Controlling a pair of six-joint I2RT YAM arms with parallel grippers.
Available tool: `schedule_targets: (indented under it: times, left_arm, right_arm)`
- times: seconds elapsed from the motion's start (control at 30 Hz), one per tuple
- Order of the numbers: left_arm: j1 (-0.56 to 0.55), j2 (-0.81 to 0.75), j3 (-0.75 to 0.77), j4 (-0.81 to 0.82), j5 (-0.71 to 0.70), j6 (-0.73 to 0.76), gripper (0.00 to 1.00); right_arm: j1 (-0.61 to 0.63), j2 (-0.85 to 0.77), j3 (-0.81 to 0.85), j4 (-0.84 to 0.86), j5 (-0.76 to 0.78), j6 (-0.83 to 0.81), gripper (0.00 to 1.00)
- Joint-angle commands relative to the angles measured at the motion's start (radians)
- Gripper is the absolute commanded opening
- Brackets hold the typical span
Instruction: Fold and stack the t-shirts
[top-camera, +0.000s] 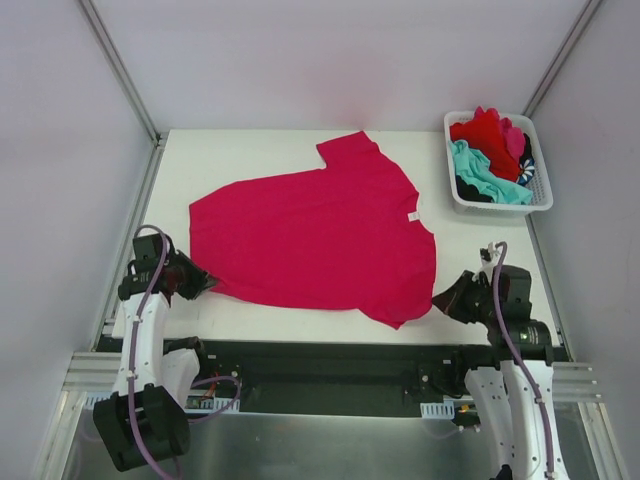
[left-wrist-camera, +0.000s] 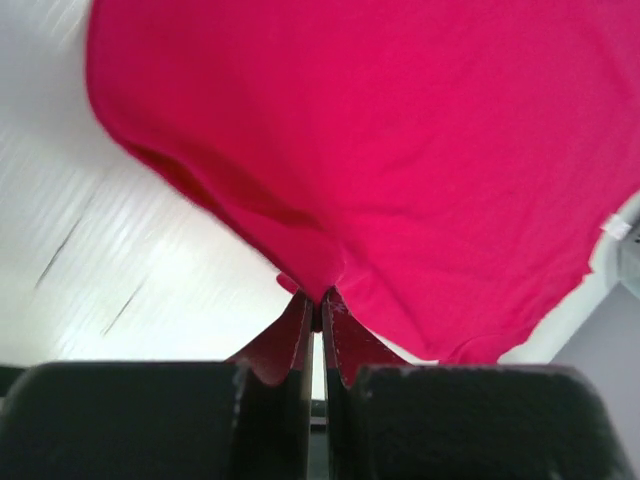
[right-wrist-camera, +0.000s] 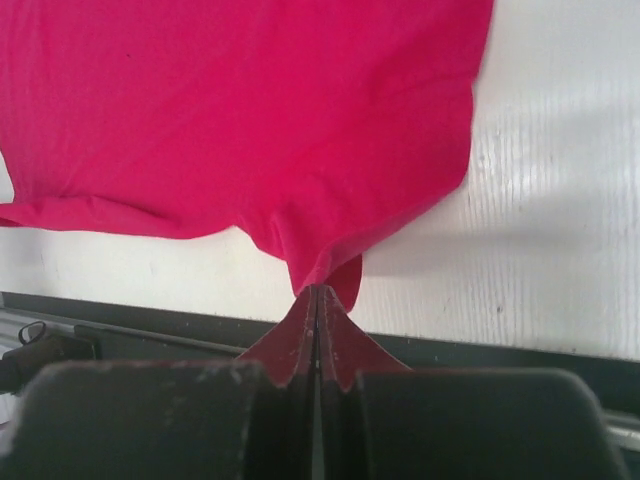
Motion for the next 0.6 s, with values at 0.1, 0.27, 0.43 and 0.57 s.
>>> schedule_targets:
  times: [0.1,0.27,0.43,0.57]
  left_arm:
    - [-0.003,-0.023,0.025,-0.205,-0.159,-0.044,0.0]
    - [-0.003,-0.044,0.198,-0.472,-0.331,-0.119,0.53]
    - [-0.003,-0.078,0.389,-0.693,-0.523,-0.145,0.99]
    - [-0.003,-0.041,0.567,-0.61,-0.47,-0.049,0.99]
  right_arm:
    - [-0.002,0.067,0.042,-0.144,-0.002,0.059,0.0]
    - [-0.001,0.11,0.174,-0.341,0.116,0.05,0.35]
    - [-0.002,0.149,0.405,-0.553,0.157,0.016,0.96]
    - [-0.001,0.239,0.546,-0.532,0.138,-0.002,0.96]
